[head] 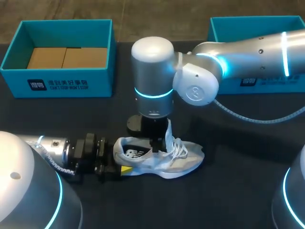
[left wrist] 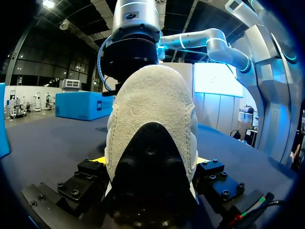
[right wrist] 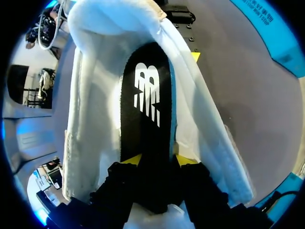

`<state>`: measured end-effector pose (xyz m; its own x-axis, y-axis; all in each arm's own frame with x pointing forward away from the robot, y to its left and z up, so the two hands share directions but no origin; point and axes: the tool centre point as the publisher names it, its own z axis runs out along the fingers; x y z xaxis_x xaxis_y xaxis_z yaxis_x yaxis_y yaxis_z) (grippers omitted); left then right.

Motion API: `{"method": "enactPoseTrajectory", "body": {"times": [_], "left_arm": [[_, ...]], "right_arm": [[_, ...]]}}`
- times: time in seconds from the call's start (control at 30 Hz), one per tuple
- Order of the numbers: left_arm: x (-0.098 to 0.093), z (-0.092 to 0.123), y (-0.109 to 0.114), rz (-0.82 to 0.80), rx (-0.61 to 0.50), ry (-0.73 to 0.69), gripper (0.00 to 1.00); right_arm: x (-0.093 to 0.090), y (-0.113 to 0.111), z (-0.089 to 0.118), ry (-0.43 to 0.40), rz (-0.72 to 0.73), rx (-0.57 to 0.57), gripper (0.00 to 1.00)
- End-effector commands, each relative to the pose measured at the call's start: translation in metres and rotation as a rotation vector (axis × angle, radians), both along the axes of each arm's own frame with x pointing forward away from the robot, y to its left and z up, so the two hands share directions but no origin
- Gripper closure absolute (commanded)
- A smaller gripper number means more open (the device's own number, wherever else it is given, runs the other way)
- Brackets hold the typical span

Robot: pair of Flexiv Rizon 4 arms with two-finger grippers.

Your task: Take the shoe out of the shoebox, open the shoe tongue, remove and reinsert the insole, then place the shoe into the shoebox

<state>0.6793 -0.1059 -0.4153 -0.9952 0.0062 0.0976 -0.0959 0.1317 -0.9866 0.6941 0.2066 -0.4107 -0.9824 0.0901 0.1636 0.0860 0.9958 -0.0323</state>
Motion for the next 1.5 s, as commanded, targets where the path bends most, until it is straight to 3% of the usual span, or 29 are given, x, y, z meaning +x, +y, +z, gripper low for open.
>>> {"method": "enactPoseTrajectory", "body": {"times": [0.03,0.23,0.7,0.77,0.83,0.87,0.97,1.5], "left_arm": [[0.001,0.003,-0.001,0.003,0.001,-0.001,1.00],[0.001,0.003,-0.001,0.003,0.001,-0.001,1.00],[0.001,0.003,-0.001,0.003,0.001,-0.001,1.00],[0.001,0.003,-0.001,0.003,0.001,-0.001,1.00],[0.001,0.003,-0.001,0.003,0.001,-0.001,1.00],[0.001,0.003,-0.001,0.003,0.001,-0.001,1.00],[0.001,0.003,-0.001,0.003,0.001,-0.001,1.00],[0.001,0.003,-0.001,0.003,0.001,-0.001,1.00]], "right_arm": [[-0.023,0.006,-0.042,0.009,-0.007,0.001,0.63],[-0.031,0.004,-0.042,0.021,-0.018,-0.008,0.71],[-0.044,-0.002,-0.035,-0.025,-0.034,0.000,0.66],[-0.043,-0.002,-0.037,-0.016,-0.033,0.001,0.69],[-0.043,-0.003,-0.041,0.002,-0.035,0.003,0.78],[-0.043,-0.002,-0.042,0.009,-0.035,0.007,0.98],[-0.045,-0.003,-0.043,0.015,-0.038,0.017,1.00],[-0.048,-0.013,0.016,-0.175,-0.145,0.233,1.00]]}}
